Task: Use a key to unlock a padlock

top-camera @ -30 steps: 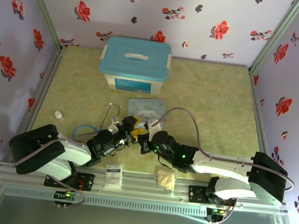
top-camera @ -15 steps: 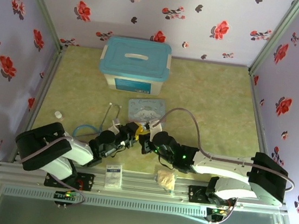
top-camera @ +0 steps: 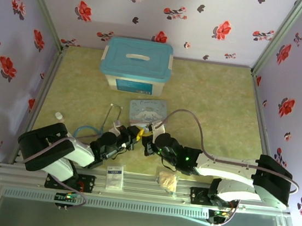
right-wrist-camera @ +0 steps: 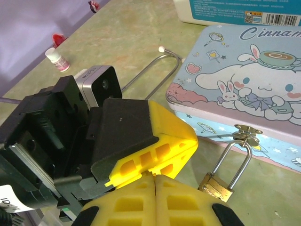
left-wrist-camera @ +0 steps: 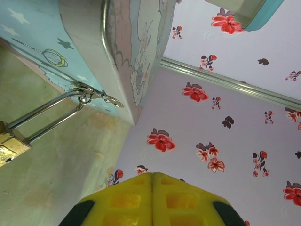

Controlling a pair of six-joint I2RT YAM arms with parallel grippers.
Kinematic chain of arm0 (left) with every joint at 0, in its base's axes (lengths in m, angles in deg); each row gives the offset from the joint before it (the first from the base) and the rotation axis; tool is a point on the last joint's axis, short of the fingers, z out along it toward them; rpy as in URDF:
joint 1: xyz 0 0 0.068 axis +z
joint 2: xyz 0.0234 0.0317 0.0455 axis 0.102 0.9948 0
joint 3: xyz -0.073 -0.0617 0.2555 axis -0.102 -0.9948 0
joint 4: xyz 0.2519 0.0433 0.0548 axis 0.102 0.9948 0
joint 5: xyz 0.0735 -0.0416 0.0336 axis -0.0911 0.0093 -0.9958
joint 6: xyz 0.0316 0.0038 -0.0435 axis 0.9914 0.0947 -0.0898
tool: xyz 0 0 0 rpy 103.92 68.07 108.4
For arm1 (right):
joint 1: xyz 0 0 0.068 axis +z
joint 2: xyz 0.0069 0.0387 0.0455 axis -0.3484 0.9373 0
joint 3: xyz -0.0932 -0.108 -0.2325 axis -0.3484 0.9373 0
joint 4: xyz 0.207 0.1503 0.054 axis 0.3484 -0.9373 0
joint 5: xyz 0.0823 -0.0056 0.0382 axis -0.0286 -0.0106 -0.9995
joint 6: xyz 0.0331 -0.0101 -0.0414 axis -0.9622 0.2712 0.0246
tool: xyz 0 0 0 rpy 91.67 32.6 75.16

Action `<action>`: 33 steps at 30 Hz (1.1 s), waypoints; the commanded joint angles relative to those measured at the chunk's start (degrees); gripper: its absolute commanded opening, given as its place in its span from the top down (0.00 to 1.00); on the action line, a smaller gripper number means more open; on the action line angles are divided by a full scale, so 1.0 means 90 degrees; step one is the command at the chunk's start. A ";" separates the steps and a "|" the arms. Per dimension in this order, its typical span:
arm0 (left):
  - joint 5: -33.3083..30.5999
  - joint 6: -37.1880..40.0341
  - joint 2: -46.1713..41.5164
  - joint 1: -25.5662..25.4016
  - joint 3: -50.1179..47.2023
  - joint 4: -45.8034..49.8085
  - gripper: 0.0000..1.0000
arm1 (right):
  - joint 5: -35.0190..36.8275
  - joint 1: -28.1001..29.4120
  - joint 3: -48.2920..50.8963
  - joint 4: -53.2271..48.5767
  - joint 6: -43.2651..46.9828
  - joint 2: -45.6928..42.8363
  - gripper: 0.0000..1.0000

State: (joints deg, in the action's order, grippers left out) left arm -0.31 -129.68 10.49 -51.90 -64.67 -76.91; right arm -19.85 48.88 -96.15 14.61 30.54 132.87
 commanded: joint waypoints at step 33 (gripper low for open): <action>0.1991 0.7199 -0.4154 0.0451 0.1540 0.4603 1.00 | -0.5369 -0.2049 0.0963 0.4397 -0.2211 -0.0588 0.52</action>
State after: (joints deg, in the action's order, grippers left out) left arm 15.67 -69.51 -27.19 -48.14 -50.92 -38.77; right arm -65.09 29.65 -85.40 46.85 12.20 125.86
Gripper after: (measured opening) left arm 0.044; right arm 0.520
